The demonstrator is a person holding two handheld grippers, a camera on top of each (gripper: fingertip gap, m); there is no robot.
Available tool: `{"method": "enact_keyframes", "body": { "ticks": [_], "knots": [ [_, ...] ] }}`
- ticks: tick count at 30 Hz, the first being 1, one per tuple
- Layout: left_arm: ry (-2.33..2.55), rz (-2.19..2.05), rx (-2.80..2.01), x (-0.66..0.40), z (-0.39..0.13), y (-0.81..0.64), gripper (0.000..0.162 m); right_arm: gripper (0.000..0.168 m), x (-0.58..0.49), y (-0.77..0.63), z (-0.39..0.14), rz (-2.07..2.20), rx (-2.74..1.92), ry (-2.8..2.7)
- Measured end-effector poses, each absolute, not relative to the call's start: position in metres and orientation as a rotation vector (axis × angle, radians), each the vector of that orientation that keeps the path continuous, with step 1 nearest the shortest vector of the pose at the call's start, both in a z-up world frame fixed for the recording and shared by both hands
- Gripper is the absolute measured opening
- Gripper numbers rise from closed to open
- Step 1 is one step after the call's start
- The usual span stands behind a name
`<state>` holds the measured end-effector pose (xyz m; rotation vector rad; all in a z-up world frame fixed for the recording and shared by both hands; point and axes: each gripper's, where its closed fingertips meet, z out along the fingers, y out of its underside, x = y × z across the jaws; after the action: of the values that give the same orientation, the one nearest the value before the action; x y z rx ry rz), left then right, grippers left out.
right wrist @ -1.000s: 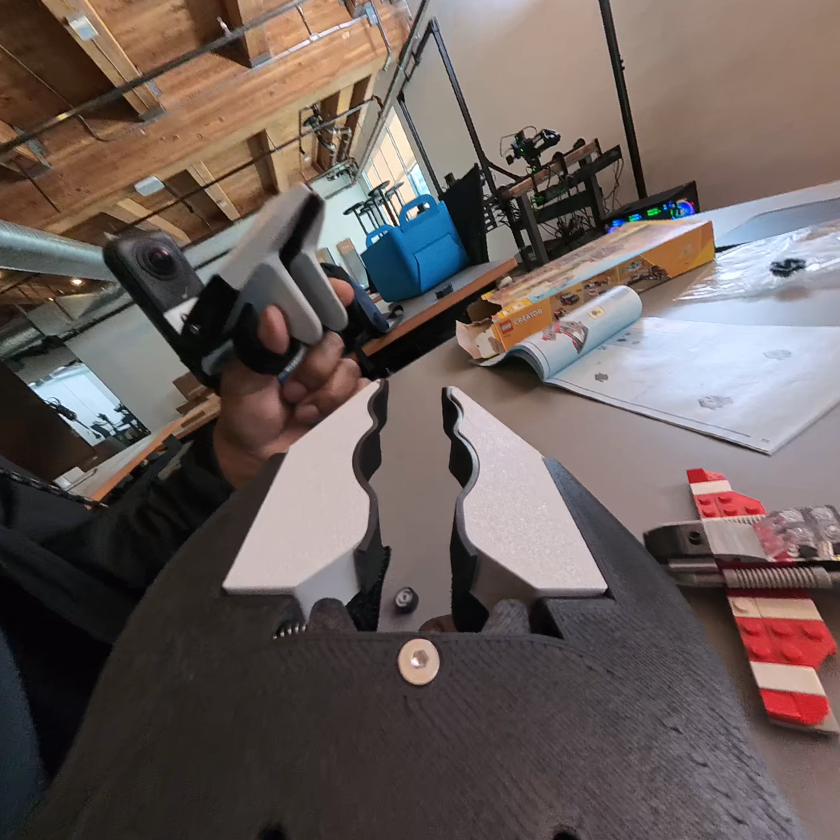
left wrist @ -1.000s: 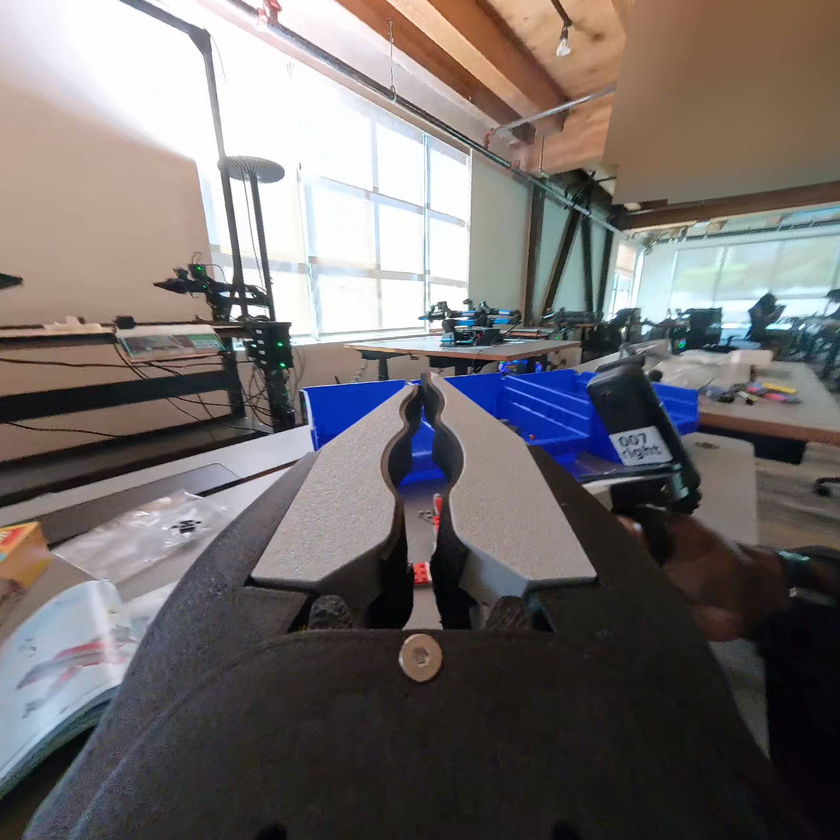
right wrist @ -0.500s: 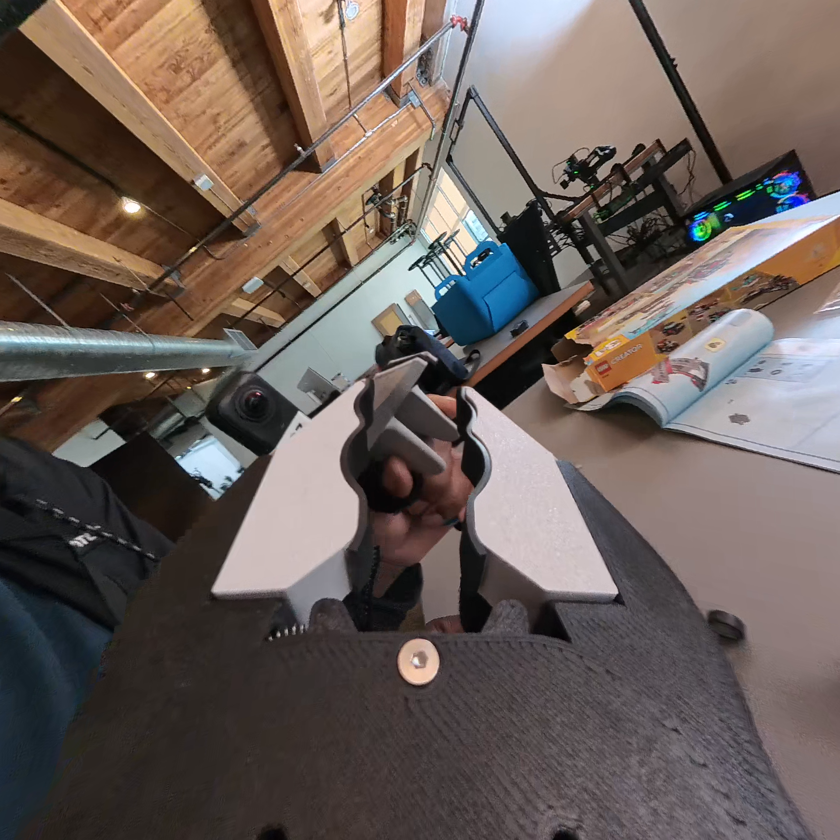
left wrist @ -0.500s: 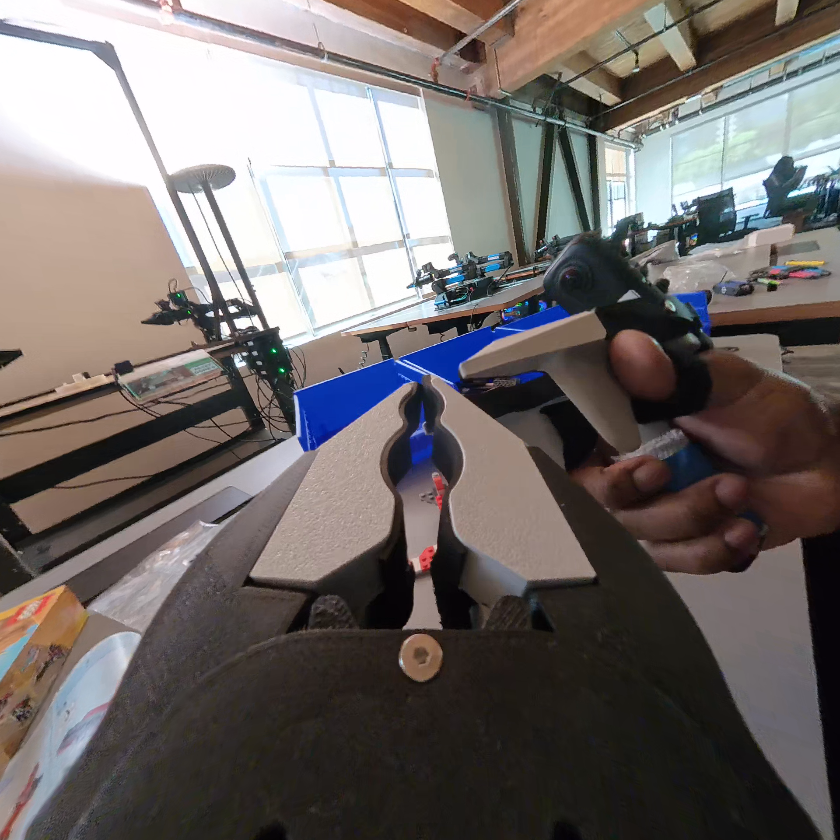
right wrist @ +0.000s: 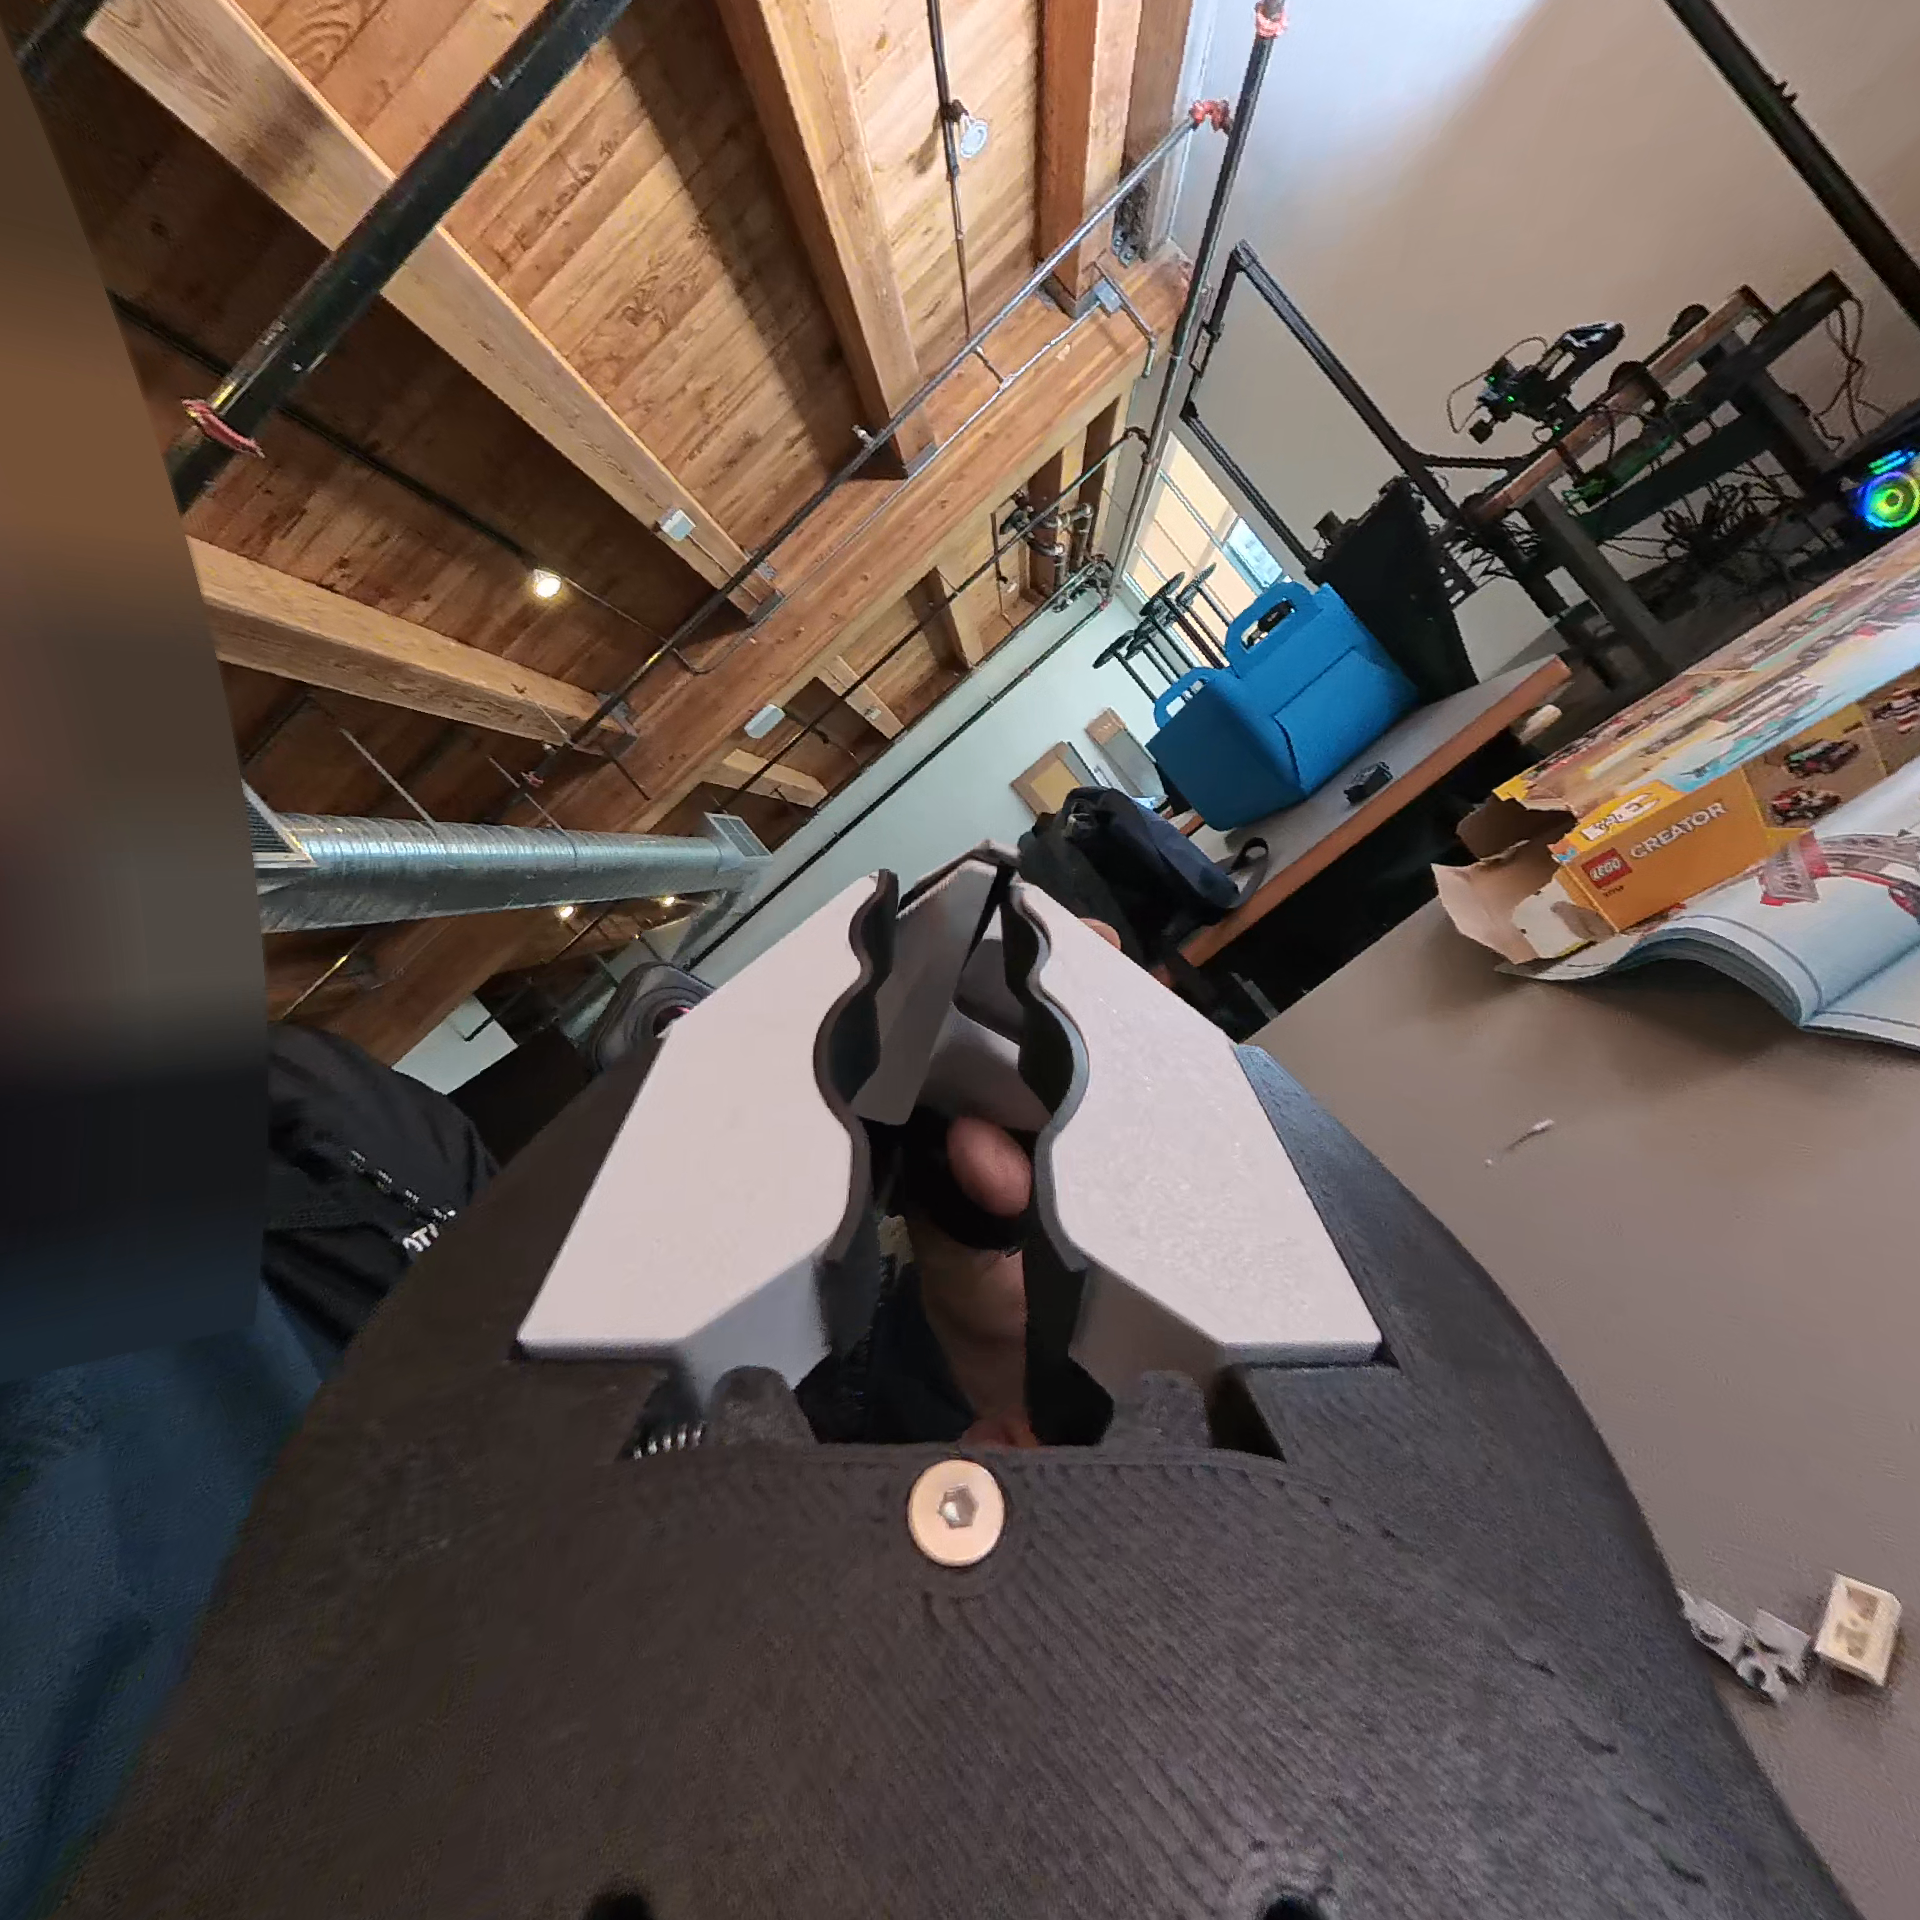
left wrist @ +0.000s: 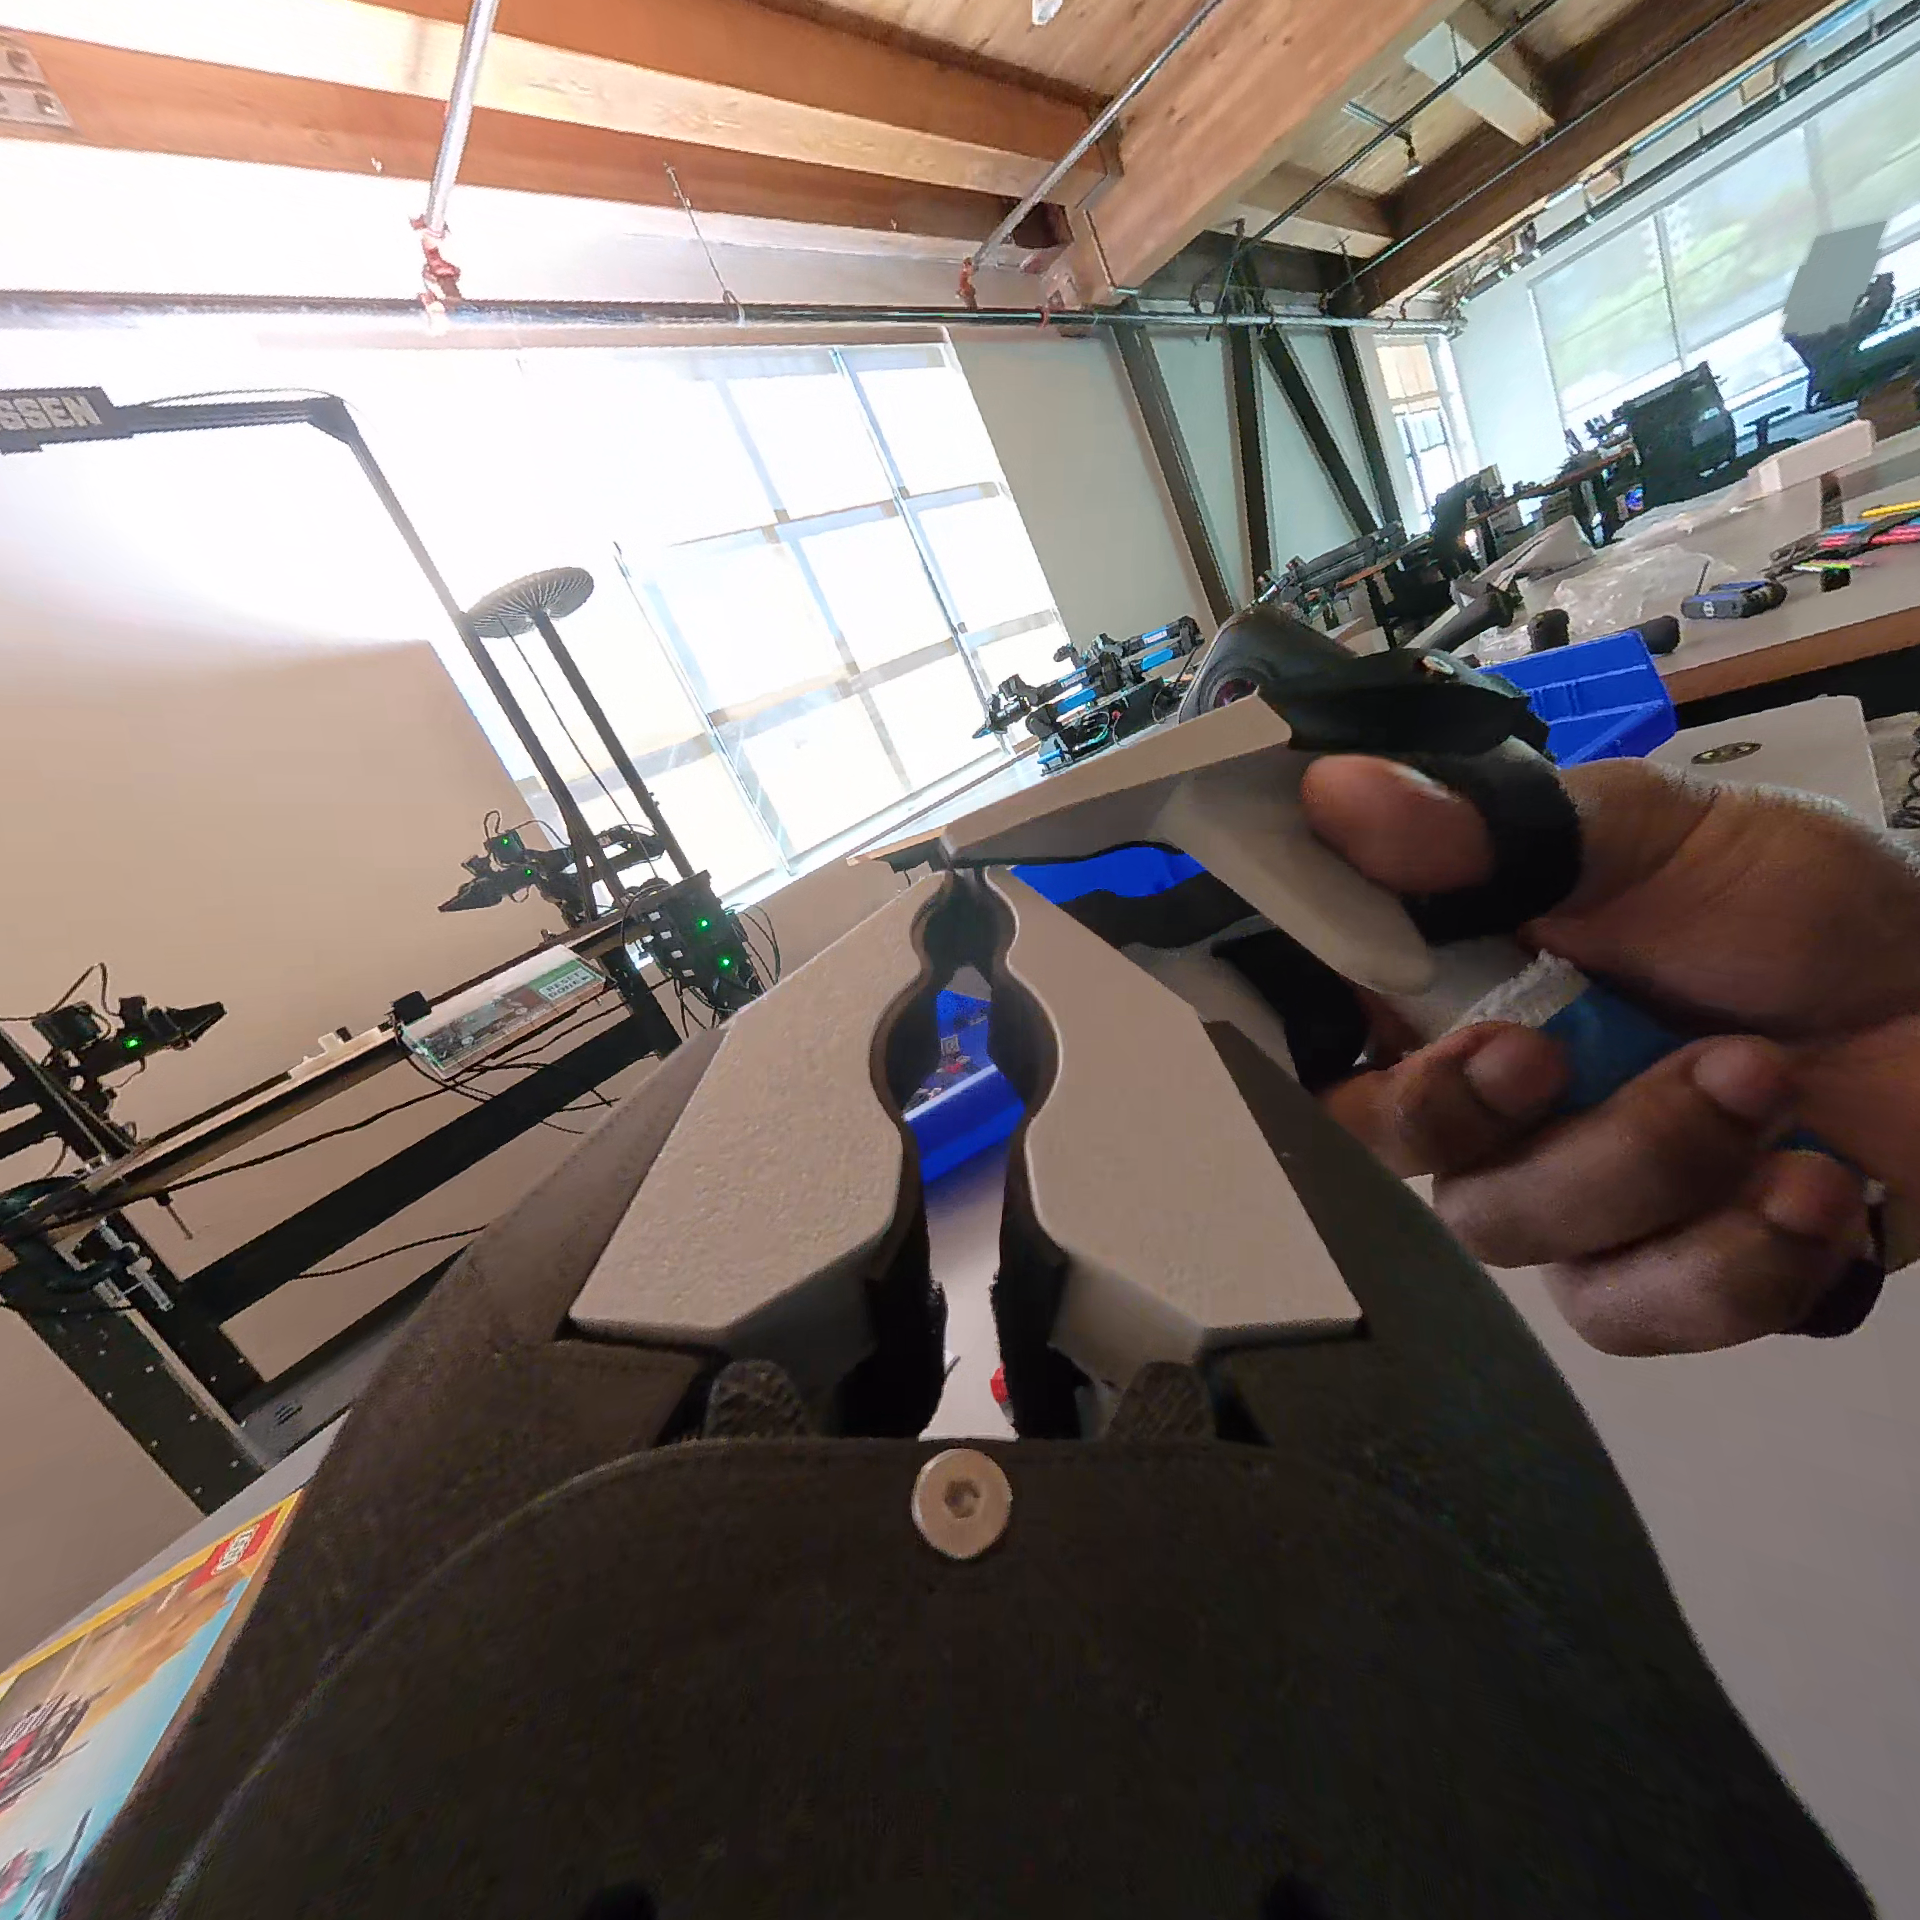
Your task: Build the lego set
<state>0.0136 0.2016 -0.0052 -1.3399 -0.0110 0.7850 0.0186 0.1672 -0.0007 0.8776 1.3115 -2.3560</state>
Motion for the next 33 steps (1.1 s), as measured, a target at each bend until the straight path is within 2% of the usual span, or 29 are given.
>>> {"method": "enact_keyframes", "body": {
  "ticks": [15, 19, 22, 26, 29, 33],
  "knots": [
    [-0.077, 0.681, -1.355, 0.008, -0.012, 0.204, 0.001, 0.018, 0.012, 0.169, -0.003, -2.388, 0.94, 1.374],
    [-0.216, 0.576, -1.544, -0.015, -0.045, 0.209, 0.004, 0.025, -0.013, 0.181, -0.033, -2.341, 1.178, 1.704],
    [-0.349, 0.515, -1.724, -0.03, -0.082, 0.213, 0.001, 0.038, -0.037, 0.199, -0.066, -2.204, 1.436, 2.107],
    [-0.662, 0.346, -1.787, -0.049, -0.115, 0.203, 0.002, 0.036, -0.067, 0.23, -0.091, -2.006, 1.721, 2.463],
    [-0.774, 0.235, -1.668, -0.055, -0.106, 0.195, 0.006, 0.041, -0.091, 0.248, -0.096, -1.897, 1.854, 2.612],
    [-0.652, 0.034, -1.457, -0.031, -0.057, 0.208, 0.027, 0.045, -0.125, 0.272, -0.097, -1.653, 2.037, 2.983]
  ]
}}
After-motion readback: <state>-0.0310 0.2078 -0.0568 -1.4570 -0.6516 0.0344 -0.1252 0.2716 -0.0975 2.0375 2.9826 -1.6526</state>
